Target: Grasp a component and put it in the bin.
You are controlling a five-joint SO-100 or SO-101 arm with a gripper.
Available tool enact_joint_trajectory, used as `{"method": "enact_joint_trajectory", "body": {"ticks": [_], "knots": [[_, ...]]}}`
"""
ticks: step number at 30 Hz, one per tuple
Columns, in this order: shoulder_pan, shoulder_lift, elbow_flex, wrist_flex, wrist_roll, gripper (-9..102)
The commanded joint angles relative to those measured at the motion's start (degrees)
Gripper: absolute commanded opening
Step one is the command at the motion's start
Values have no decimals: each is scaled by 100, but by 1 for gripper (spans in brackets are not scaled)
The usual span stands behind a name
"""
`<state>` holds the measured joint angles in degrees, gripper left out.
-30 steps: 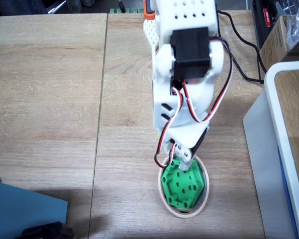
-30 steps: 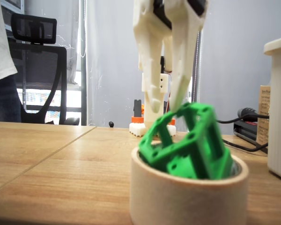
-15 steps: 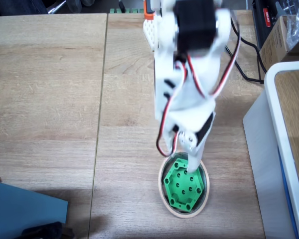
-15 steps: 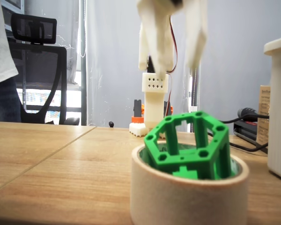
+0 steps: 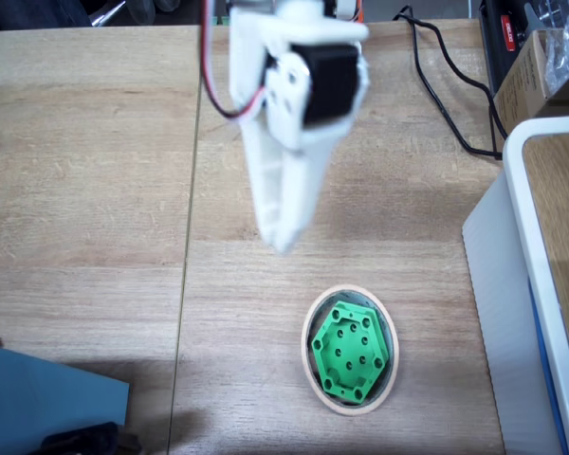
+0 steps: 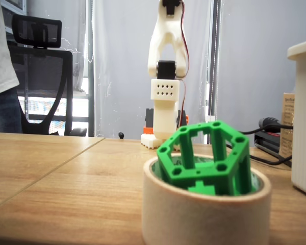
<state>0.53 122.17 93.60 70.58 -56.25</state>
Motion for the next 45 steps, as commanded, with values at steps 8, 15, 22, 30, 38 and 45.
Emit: {"method": "enact_joint_trajectory", "body": {"ticks": [8,15,22,30,38,45], "knots": [[1222,844,369,18,-896,0],[1767,2004,2048,-62,-2224,0],[1942,3445,3894,-70,-2830,0],[1863,4623,5625,-70,-2883,1],[1942,5414,7022,-79,-2883,0],[1942,6372,7805,-79,-2883,1]]}}
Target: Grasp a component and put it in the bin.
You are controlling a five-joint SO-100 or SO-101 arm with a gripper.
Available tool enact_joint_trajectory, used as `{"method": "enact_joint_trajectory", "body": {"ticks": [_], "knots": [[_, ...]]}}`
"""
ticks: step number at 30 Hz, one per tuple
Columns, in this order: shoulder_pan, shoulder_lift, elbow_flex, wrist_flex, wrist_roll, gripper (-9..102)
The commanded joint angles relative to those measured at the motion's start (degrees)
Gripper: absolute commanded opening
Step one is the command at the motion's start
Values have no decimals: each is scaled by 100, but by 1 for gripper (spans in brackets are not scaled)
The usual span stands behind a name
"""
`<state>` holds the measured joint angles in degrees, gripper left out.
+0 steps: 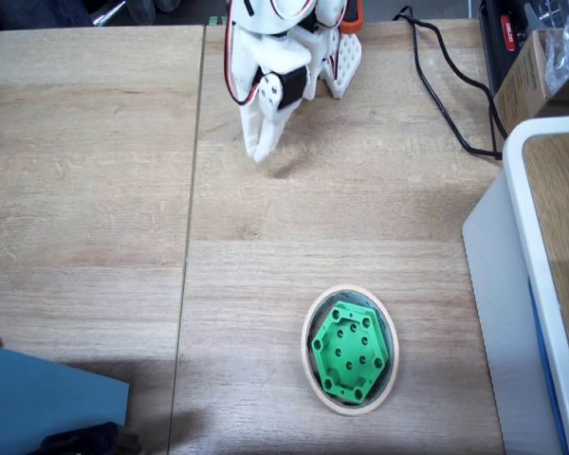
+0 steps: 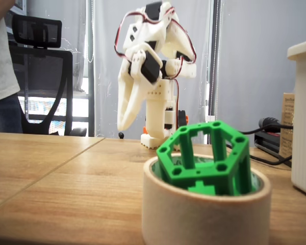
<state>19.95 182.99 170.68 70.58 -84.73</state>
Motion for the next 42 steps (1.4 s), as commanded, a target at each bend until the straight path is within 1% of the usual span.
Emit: {"method": "enact_joint_trajectory", "body": {"ticks": [1,8,17,25,42], "knots": [[0,369,167,-79,-35,1],[0,598,721,-79,-44,1],[35,606,896,-79,-26,0],[835,606,923,-79,-35,1],[967,606,1187,26,53,0]]}}
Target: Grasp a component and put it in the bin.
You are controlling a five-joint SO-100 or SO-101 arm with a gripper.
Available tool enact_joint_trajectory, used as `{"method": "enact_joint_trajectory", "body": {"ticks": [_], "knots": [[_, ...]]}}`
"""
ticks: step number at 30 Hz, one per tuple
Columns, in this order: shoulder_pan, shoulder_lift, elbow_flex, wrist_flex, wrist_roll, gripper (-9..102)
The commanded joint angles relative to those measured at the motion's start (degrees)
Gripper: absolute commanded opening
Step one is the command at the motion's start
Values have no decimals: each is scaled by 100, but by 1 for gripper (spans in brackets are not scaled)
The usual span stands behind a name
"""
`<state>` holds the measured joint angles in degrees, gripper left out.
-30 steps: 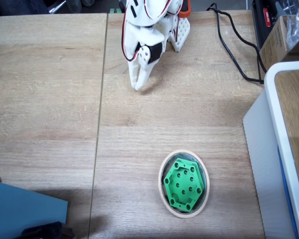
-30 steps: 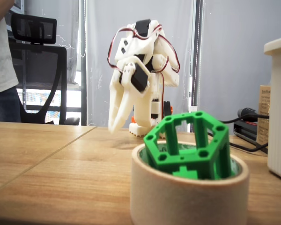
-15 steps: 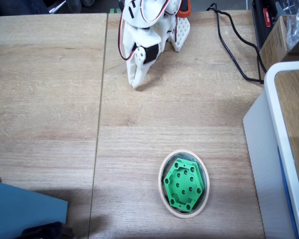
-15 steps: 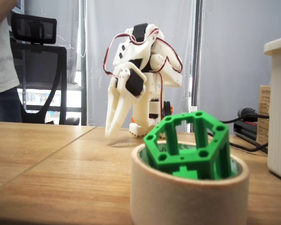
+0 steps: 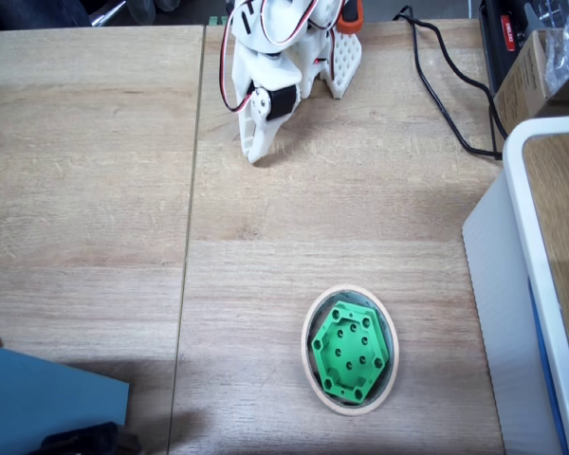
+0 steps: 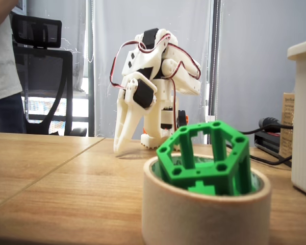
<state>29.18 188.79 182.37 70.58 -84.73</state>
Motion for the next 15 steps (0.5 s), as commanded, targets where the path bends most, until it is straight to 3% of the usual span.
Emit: {"method": "enact_joint_trajectory", "body": {"ticks": [1,9,15], "knots": [[44,26,26,26,53,0],[26,26,53,62,53,0],[26,26,35,896,-26,0]]}}
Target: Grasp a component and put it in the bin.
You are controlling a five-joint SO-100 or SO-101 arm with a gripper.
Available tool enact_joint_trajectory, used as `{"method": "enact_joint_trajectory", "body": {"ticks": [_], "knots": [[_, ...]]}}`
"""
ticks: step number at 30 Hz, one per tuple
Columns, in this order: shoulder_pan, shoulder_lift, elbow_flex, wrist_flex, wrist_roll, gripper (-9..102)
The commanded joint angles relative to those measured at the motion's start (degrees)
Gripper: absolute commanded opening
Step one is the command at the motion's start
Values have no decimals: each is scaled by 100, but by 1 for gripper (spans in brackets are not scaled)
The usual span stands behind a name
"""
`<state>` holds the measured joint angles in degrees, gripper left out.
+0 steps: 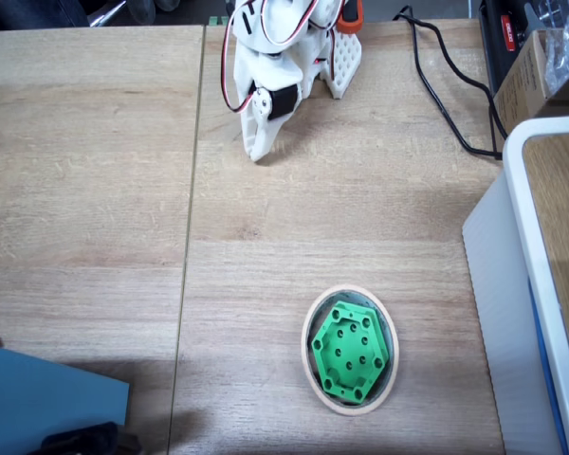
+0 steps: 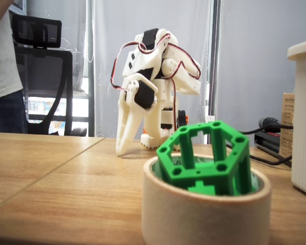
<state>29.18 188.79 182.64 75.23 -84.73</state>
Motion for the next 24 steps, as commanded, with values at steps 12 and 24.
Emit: {"method": "enact_joint_trajectory", "body": {"ticks": [12,24], "knots": [[26,26,-9,809,-26,0],[26,26,35,809,-26,0]]}}
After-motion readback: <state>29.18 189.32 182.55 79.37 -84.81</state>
